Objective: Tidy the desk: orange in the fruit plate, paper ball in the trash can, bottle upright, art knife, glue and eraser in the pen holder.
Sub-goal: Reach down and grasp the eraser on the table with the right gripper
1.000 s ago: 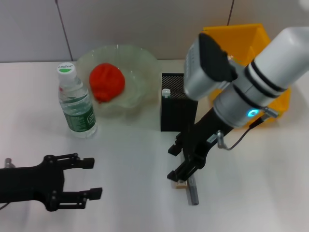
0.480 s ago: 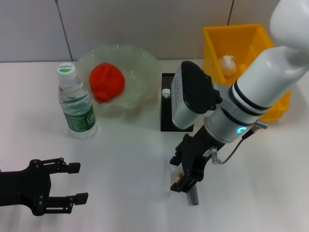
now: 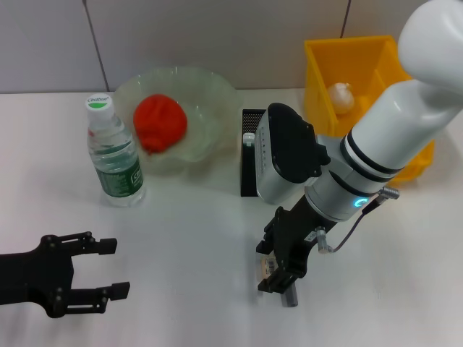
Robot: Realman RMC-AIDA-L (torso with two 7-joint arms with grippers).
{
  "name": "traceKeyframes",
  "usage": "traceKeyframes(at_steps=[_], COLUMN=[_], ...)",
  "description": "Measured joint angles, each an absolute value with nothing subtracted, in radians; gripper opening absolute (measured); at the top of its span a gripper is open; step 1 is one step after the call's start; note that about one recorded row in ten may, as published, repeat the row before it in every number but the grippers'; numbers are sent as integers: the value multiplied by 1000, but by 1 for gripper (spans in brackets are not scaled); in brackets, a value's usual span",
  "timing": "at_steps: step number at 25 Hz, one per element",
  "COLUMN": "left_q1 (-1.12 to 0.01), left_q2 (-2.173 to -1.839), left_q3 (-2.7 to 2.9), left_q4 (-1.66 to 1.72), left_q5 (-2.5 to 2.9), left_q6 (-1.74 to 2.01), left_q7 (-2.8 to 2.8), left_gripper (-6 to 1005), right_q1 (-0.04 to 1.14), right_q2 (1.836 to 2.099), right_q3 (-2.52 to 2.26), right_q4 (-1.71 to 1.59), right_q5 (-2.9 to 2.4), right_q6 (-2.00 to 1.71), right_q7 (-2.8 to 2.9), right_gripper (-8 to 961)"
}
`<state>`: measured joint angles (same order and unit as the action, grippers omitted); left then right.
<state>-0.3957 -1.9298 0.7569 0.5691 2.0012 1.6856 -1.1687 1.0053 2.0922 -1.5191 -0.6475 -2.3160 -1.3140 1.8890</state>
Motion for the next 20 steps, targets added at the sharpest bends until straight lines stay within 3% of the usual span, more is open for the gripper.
traceKeyframes(at_steps=[7, 16, 20], left_q1=[-392, -388, -387], left_q2=[-1930, -1930, -1930], left_q3=[731, 713, 708], left_q4=[569, 569, 569], left_q5=[1999, 1998, 1997], left_q6=[1695, 1699, 1701], left_q7=[-1169, -1169, -1169], left_gripper=[800, 800, 800], right_q1=[1003, 1002, 1002], right_q2=[2092, 2092, 2092], right_q3=[-1520, -1521, -1540], right_q4=[-648, -651, -651], right_q5=[-2321, -2324, -2324], right_q6=[-1302, -1298, -1288], right_q7=[1886, 1884, 1884], right_gripper=[682, 552, 553])
